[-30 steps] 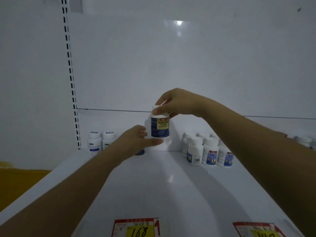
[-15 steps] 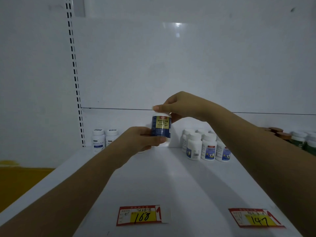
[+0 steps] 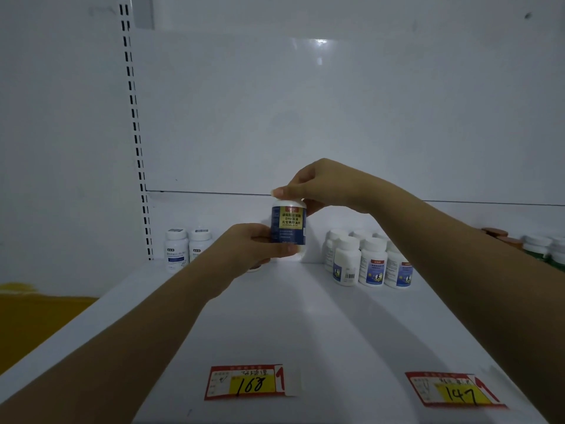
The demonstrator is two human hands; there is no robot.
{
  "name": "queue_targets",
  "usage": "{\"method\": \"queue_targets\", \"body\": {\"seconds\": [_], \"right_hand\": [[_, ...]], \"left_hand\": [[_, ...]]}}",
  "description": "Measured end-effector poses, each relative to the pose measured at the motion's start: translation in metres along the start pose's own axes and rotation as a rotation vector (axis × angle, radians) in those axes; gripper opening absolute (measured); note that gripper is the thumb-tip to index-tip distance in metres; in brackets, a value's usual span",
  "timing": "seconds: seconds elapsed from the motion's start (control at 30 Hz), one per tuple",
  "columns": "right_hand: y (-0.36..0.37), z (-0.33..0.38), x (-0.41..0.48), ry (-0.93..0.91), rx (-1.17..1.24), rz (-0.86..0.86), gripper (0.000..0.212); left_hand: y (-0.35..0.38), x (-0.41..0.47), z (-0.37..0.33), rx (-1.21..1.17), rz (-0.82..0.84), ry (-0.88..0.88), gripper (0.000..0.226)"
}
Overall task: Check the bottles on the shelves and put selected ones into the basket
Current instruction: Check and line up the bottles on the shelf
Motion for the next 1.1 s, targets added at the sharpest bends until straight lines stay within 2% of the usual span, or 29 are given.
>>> {"method": "queue_targets", "body": {"seconds": [0.1, 0.27, 0.33, 0.43, 0.53, 0.63, 0.77, 0.9, 1.03, 1.1], "right_hand": [[-0.002, 0.003, -0.004, -0.027, 0.106, 0.017, 0.037], [-0.007, 0.007, -0.009, -0.039, 0.272, 0.079, 0.028], [-0.008, 0.008, -0.011, -0.016, 0.326, 0.094, 0.028], [-0.007, 0.009, -0.01, -0.006, 0.187, 0.031, 0.038], [-0.007, 0.009, -0.008, -0.016, 0.051, -0.034, 0.041], [-0.011, 0.011, -0.009, -0.032, 0.146, -0.036, 0.033], [-0.012, 0.012, -0.012, -0.066, 0.236, 0.038, 0.031], [-0.006, 0.012, -0.015, -0.041, 0.288, 0.099, 0.028], [-0.002, 0.012, -0.012, -0.055, 0.016, -0.005, 0.046], [-0.002, 0.012, -0.009, -0.076, 0.005, -0.045, 0.045]], "left_hand": [[-0.003, 0.0, -0.002, -0.02, 0.006, 0.022, 0.019], [-0.006, -0.001, -0.004, -0.01, -0.026, 0.037, 0.044], [-0.006, -0.002, -0.005, -0.023, -0.079, 0.055, 0.041], [-0.004, -0.004, -0.007, -0.03, -0.183, 0.104, 0.03], [-0.003, -0.005, -0.007, 0.055, -0.285, 0.149, 0.035], [-0.003, -0.005, -0.006, 0.002, -0.233, 0.112, 0.04], [-0.004, -0.006, -0.005, -0.025, -0.11, 0.037, 0.032], [-0.005, -0.012, -0.001, -0.077, -0.143, 0.044, 0.041], [-0.004, -0.017, -0.005, -0.019, -0.276, 0.117, 0.045], [-0.004, -0.017, -0.005, -0.008, -0.283, 0.113, 0.041]]}}
Point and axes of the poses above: each hand's wrist, its own x-axis towards the middle knuckle, its own y-axis out of the palm, z = x × y, the point moved 3 cm from there along x, towards the middle knuckle, and after that the axes turned 10 degrees about -z, right-handed, at the moved point
